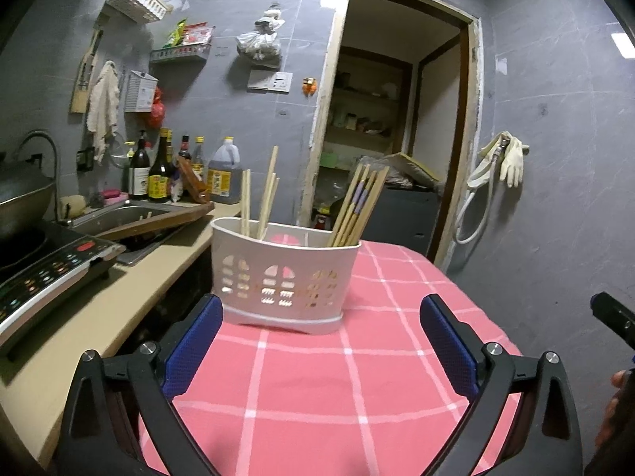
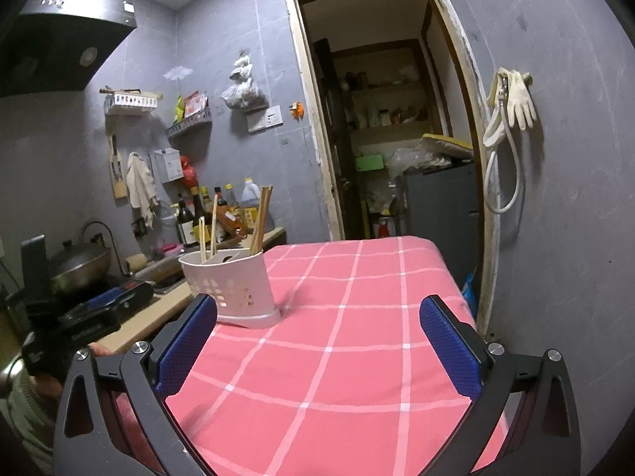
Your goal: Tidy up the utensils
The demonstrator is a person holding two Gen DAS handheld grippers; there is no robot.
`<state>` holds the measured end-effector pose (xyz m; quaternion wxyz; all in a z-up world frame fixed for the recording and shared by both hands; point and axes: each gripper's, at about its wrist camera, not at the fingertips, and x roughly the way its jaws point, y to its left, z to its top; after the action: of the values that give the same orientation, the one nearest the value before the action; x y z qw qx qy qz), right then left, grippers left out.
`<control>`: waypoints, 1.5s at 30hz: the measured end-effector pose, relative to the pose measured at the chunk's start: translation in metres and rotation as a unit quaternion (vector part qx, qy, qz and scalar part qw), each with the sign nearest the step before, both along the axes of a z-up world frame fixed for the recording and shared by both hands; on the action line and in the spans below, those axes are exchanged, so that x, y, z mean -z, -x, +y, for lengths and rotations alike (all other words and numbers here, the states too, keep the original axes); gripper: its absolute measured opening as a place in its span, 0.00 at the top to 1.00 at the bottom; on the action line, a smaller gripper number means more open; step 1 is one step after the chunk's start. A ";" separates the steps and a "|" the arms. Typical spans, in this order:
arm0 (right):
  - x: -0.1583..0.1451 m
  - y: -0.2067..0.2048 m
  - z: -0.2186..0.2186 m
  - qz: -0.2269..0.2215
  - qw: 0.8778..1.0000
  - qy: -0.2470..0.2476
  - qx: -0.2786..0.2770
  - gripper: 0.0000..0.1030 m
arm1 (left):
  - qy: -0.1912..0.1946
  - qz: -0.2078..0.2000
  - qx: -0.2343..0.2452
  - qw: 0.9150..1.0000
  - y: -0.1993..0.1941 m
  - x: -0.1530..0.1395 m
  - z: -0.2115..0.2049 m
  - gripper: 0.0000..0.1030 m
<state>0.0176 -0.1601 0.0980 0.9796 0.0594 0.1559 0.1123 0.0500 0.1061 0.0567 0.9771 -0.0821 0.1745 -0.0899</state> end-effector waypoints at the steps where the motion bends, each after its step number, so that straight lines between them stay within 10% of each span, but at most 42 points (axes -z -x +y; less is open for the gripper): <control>1: 0.003 0.001 0.002 -0.001 1.000 0.002 0.003 0.00 | -0.002 -0.001 -0.004 1.000 0.002 0.001 0.000 0.05; 45: 0.042 0.017 0.019 -0.040 0.995 0.051 0.079 0.00 | -0.045 -0.038 -0.043 0.997 0.038 0.035 -0.008 0.05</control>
<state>0.0002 -0.1409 0.0557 0.9926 0.0171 0.1171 0.0284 0.0123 0.0980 0.0217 0.9887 -0.0424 0.1372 -0.0427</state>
